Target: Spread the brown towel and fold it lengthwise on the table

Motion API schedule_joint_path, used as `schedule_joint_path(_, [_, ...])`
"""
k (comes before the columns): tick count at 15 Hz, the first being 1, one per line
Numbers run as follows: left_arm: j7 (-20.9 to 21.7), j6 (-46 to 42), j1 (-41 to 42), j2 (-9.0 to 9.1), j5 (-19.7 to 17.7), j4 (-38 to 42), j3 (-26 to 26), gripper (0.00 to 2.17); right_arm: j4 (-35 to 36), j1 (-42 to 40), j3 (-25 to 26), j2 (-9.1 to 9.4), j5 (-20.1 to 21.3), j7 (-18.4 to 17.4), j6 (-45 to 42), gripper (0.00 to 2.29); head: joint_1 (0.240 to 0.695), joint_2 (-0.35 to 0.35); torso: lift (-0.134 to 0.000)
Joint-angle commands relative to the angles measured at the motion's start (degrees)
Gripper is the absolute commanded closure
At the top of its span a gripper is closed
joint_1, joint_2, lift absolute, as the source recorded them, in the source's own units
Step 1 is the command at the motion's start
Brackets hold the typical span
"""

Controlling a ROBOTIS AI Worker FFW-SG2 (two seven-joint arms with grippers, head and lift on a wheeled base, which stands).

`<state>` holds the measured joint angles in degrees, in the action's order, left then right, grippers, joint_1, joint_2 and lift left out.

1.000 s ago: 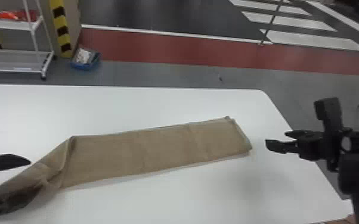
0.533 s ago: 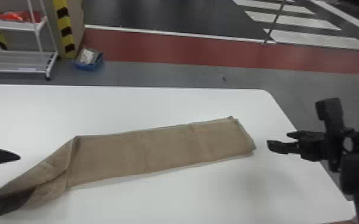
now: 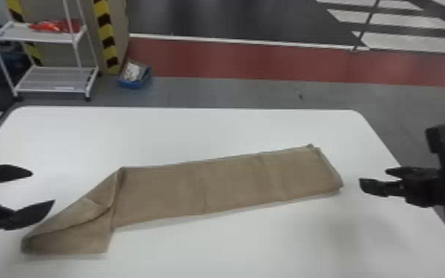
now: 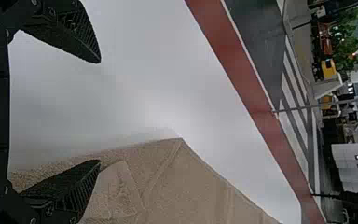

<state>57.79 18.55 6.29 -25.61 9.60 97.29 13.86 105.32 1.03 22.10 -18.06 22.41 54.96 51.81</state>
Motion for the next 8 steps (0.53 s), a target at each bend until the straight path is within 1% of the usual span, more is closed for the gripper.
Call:
schedule_joint_path(1, [-2.2, -4.0, -1.1, -0.23, 3.2, -3.9, -1.9, 0.15, 0.5, -0.9, 0.5, -0.05, -0.4, 0.2, 0.0, 0.21, 0.695, -0.116, -0.124])
schedule_joint_path(2, [-3.0, -4.7, -1.5, -0.31, 3.5, -5.0, -1.9, 0.15, 0.9, -1.2, 0.7, -0.05, -0.5, 0.2, 0.0, 0.21, 0.695, -0.113, -0.124])
schedule_joint_path(4, [-3.0, -4.9, -2.0, -0.84, 4.4, -6.1, -1.9, 0.15, 1.1, -1.6, 0.9, -0.05, -0.5, 0.3, 0.0, 0.21, 0.695, -0.106, -0.124])
schedule_joint_path(5, [-2.2, -4.9, -1.9, -1.02, 4.5, -6.1, -1.9, 0.15, 1.1, -2.1, 1.2, -0.05, -0.6, 0.3, 0.0, 0.21, 0.695, -0.102, -0.124])
schedule_joint_path(6, [-0.7, -4.9, -1.3, -1.11, 3.8, -5.7, -1.6, 0.15, 1.1, -2.1, 1.3, -0.13, -0.6, 0.3, -0.2, 0.21, 0.695, -0.1, -0.124])
schedule_joint_path(8, [1.0, -6.8, 1.2, -1.11, 2.1, -3.2, -0.4, 0.17, 1.1, -2.0, 1.3, -0.05, -0.6, 0.3, -0.2, 0.21, 0.695, -0.104, -0.124])
